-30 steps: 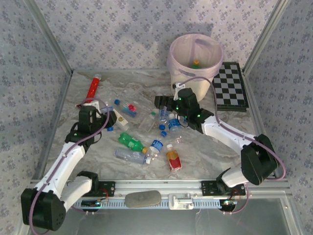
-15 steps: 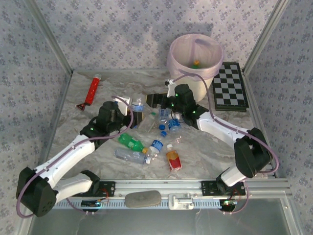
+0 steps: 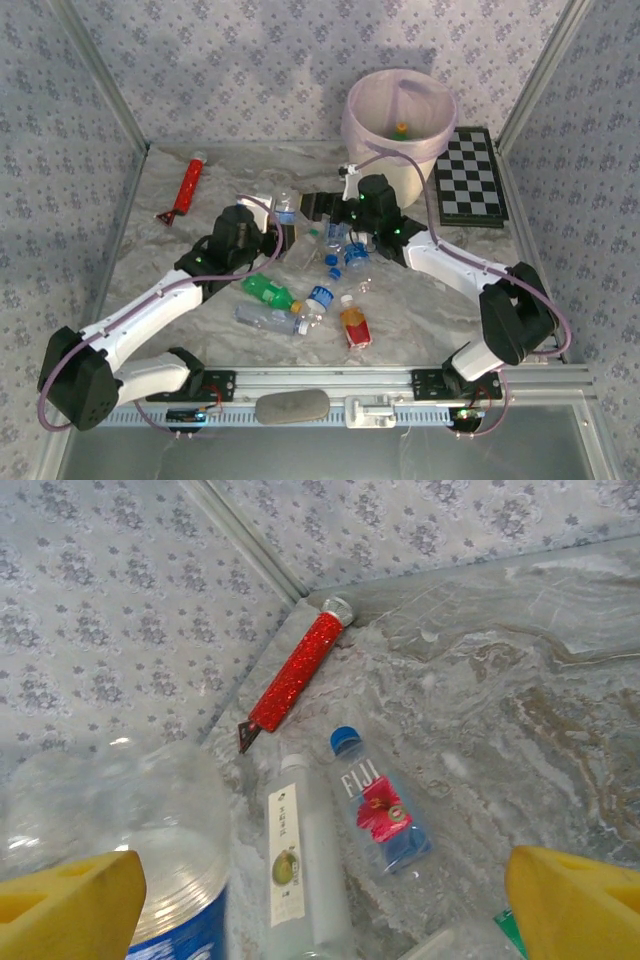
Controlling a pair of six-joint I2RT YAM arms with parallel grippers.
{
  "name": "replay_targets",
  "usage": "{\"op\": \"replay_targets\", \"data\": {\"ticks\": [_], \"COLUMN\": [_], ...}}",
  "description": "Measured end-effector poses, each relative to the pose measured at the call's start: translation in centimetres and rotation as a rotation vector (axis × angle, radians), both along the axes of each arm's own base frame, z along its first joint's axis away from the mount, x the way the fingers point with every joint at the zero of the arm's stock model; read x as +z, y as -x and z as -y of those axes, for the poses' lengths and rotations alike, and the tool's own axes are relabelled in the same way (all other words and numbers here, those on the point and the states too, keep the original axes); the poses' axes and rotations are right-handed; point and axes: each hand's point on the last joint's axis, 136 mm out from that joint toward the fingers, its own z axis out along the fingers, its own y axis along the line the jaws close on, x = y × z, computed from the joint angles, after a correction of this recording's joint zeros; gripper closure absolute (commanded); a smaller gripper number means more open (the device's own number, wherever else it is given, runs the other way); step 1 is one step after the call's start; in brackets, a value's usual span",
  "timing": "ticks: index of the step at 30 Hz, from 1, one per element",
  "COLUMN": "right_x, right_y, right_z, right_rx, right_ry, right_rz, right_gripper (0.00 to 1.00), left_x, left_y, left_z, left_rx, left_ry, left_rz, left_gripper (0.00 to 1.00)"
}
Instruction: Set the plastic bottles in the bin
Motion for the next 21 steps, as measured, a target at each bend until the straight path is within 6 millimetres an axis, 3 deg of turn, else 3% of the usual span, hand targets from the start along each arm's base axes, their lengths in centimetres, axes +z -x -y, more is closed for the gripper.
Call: {"op": "replay_targets", "data": {"ticks": [7, 15, 21], "right_x": [1.6, 0.8, 1.0], "right_y": [1.0, 1.4, 1.4], "right_z": [-0.7, -1.9, -2.9], "right_rx": [0.054, 0.120, 0.163], "right_ry": [-0.035, -0.049, -0.067], "right_rz": [0.037, 0.022, 0.020], "right_gripper": [0.06, 0.10, 0.20], "left_x": [-1.3, -0.3, -0.1], "left_y": [-0.4, 0.4, 1.1], "left_z": [0.5, 2.3, 3.3], "left_rx": [0.000, -0.100, -0.166], "left_ry": [-0.003, 0.058, 0.088], "left_rz": [-0.044, -0.041, -0.056], "left_gripper": [0.55, 0.55, 0.55]}}
